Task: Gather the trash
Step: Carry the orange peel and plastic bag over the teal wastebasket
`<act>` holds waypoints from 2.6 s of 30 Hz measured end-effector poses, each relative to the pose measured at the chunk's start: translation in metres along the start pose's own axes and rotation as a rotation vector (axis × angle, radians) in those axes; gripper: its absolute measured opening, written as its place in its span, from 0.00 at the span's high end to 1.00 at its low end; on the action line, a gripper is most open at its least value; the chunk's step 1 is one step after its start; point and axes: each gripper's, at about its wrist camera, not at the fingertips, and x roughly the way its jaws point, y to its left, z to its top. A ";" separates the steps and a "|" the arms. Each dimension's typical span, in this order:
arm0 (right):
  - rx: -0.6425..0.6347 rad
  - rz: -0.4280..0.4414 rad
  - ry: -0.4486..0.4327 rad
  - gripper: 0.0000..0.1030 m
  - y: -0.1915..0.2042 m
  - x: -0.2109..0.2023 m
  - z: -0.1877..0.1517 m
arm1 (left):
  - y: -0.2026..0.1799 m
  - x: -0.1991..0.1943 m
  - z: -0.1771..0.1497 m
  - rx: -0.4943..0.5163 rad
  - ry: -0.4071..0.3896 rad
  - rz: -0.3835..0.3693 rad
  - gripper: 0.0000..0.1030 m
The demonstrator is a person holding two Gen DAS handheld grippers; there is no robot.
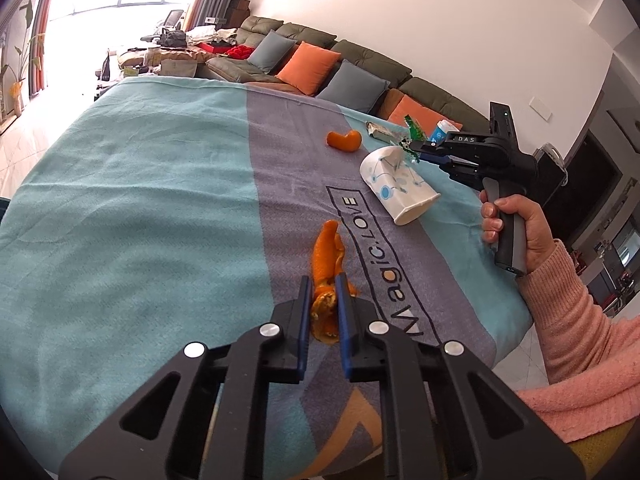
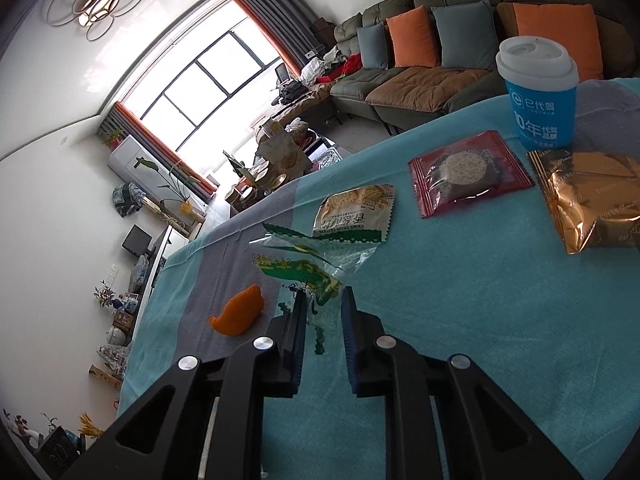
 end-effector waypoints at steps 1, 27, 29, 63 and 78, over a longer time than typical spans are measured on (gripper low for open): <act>-0.011 0.003 -0.005 0.85 0.003 -0.004 -0.002 | 0.000 -0.003 0.001 0.005 -0.007 0.009 0.88; -0.442 0.334 0.132 0.85 0.176 -0.015 -0.078 | 0.050 -0.095 0.010 -0.088 -0.212 0.184 0.89; -0.466 0.357 0.160 0.85 0.191 -0.008 -0.085 | 0.058 -0.104 0.008 -0.104 -0.226 0.208 0.89; -0.787 0.517 0.404 0.85 0.382 0.090 -0.171 | 0.170 -0.183 -0.022 -0.357 -0.320 0.491 0.89; -0.860 0.475 0.486 0.85 0.429 0.139 -0.199 | 0.209 -0.173 -0.029 -0.447 -0.273 0.542 0.88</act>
